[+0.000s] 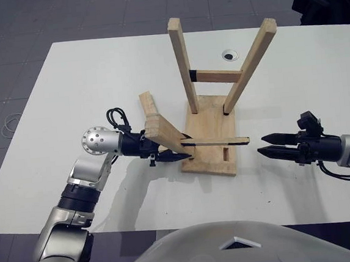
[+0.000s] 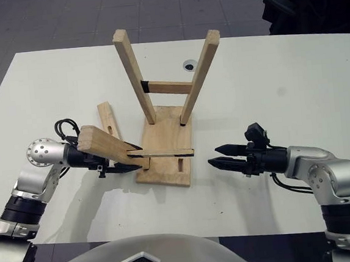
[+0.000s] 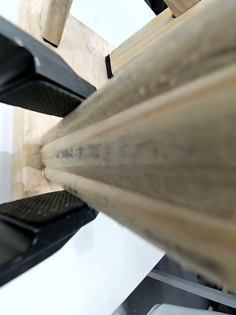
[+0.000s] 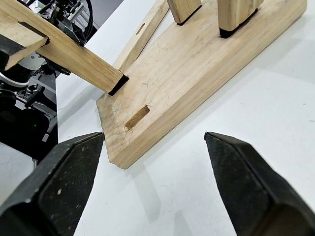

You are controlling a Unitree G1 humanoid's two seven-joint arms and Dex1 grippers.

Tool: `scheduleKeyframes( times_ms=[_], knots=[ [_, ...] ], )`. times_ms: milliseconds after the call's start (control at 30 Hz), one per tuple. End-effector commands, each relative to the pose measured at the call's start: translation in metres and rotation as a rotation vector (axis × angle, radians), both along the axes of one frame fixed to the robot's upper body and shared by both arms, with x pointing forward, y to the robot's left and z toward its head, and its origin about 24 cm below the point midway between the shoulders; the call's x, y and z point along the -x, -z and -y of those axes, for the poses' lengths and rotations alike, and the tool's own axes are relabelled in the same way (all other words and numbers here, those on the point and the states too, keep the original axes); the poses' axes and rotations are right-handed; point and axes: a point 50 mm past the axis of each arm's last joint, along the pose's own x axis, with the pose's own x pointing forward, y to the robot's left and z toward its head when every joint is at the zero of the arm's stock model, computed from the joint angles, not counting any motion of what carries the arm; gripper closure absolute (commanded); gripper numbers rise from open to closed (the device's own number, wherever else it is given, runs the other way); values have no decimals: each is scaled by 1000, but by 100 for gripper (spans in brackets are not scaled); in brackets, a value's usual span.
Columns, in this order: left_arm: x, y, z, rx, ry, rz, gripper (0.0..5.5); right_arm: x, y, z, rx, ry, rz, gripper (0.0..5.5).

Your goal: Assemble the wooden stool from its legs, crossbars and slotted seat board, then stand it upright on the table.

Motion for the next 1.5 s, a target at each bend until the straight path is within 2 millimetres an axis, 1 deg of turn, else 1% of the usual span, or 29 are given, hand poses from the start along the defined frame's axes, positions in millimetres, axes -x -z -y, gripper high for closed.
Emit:
scheduleKeyframes(
  times_ms=[33,67,167,333,467,600,700,767,867,1033,1167,1233,1400,1500],
  knots=[
    [12,42,-10,-303,28,-155,345,-5,-4,0,9,16,22,176],
    [10,42,-8,-308,31,-157,345,-5,-4,0,9,18,22,176],
    [6,44,-4,-317,19,-233,345,-6,-4,-2,7,21,26,176],
    [9,52,-11,-443,77,-322,345,-5,-2,-2,6,30,29,176],
    [6,44,-14,-500,139,-388,345,-5,-1,-3,3,35,31,176],
    [-2,40,-15,-523,131,-421,345,-7,-1,-4,0,34,35,176],
    [-3,39,-14,-513,128,-423,345,-7,-1,-4,1,32,36,176],
    [-3,39,-15,-516,119,-391,345,-7,-2,-4,2,30,36,176],
    [-5,39,-16,-503,72,-205,345,-8,-2,-4,3,30,36,176],
    [3,41,-21,-522,71,-60,345,-6,-2,-4,3,35,34,176],
    [18,48,-27,-592,138,-99,345,-8,-3,-5,1,35,36,176],
    [21,47,-26,-591,154,-116,345,-8,-4,-5,1,33,36,176],
    [18,38,-21,-554,151,-72,345,-6,-3,-4,3,39,34,176],
    [17,36,-17,-530,138,-79,345,-6,-3,-5,1,40,34,176]
  ],
)
